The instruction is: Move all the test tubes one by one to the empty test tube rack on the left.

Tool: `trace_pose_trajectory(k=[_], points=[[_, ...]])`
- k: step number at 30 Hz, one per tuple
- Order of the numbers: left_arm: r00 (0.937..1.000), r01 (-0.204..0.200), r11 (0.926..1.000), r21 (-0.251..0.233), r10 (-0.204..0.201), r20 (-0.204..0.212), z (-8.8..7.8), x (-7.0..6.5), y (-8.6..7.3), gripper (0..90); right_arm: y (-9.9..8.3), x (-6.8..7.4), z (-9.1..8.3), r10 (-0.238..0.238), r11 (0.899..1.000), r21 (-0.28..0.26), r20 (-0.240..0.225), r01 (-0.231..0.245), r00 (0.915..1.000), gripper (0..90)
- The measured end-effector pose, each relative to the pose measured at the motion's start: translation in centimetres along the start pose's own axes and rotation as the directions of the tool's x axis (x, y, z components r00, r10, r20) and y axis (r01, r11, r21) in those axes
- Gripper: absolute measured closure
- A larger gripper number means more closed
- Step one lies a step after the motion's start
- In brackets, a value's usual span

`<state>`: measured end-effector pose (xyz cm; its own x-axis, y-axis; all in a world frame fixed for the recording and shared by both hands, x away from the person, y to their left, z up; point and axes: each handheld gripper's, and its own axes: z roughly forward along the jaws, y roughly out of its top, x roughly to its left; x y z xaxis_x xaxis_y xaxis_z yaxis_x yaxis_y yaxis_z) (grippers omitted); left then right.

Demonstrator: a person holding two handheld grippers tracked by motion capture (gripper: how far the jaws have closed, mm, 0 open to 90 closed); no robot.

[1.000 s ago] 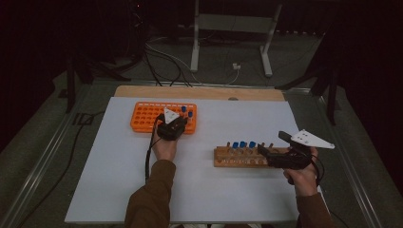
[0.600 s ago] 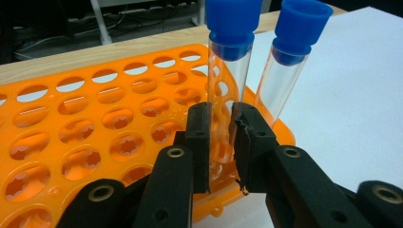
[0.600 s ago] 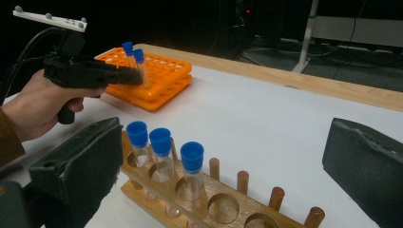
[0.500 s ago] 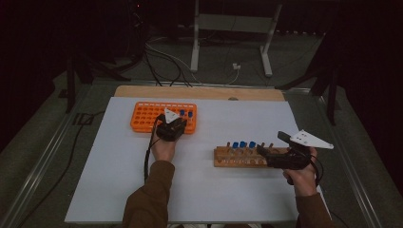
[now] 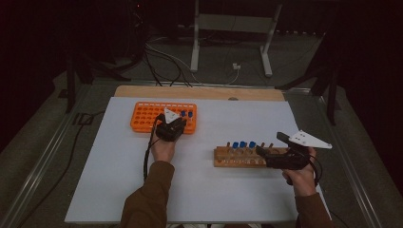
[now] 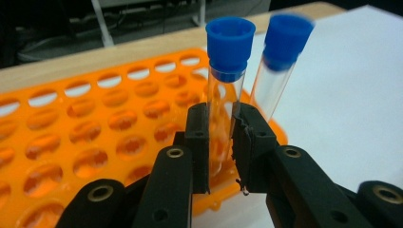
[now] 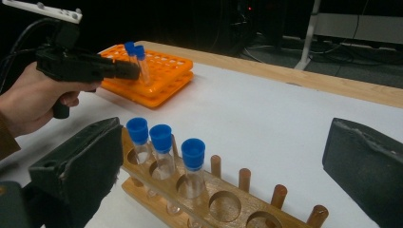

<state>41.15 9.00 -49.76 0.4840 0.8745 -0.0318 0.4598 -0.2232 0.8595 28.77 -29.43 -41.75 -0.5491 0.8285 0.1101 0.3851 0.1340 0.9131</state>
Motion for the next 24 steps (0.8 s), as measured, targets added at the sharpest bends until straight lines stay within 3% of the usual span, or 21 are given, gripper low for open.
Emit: trace_pose_trajectory(k=[5, 8, 14, 16, 18, 24], points=[[0.9999, 0.016, 0.9998, 0.011, -0.016, 0.002, -0.1, 0.1, 0.1, 77.4, 0.0, -0.1, -0.1, 0.001, 1.0, 0.0, -0.001, -0.001, 1.0, 0.1], [0.9997, 0.02, 0.9996, 0.022, -0.021, 0.011, -0.2, 0.3, 0.0, 72.3, 0.0, -0.1, 0.0, 0.002, 1.0, -0.002, 0.0, -0.002, 1.0, 0.1], [0.9979, 0.059, 0.9982, -0.001, -0.059, 0.028, -1.5, 1.0, 0.2, 62.4, -0.1, -0.2, 0.0, 0.006, 1.0, -0.001, 0.001, -0.006, 1.0, 0.0], [0.9958, 0.079, 0.9969, -0.001, -0.079, 0.047, -2.0, 1.2, 0.3, 57.9, -0.1, -0.2, 0.1, 0.005, 1.0, 0.001, 0.001, -0.005, 1.0, 0.0], [0.9899, 0.113, 0.9936, -0.004, -0.112, 0.087, -2.6, 1.4, 0.2, 53.4, -0.1, -0.2, 0.1, 0.009, 1.0, 0.003, -0.001, -0.009, 1.0, 0.0], [0.9832, 0.127, 0.9915, -0.031, -0.121, 0.137, -4.3, 1.4, -0.2, 45.1, -0.1, 0.0, 0.4, 0.007, 1.0, 0.021, -0.017, -0.007, 0.9998, 0.1]])
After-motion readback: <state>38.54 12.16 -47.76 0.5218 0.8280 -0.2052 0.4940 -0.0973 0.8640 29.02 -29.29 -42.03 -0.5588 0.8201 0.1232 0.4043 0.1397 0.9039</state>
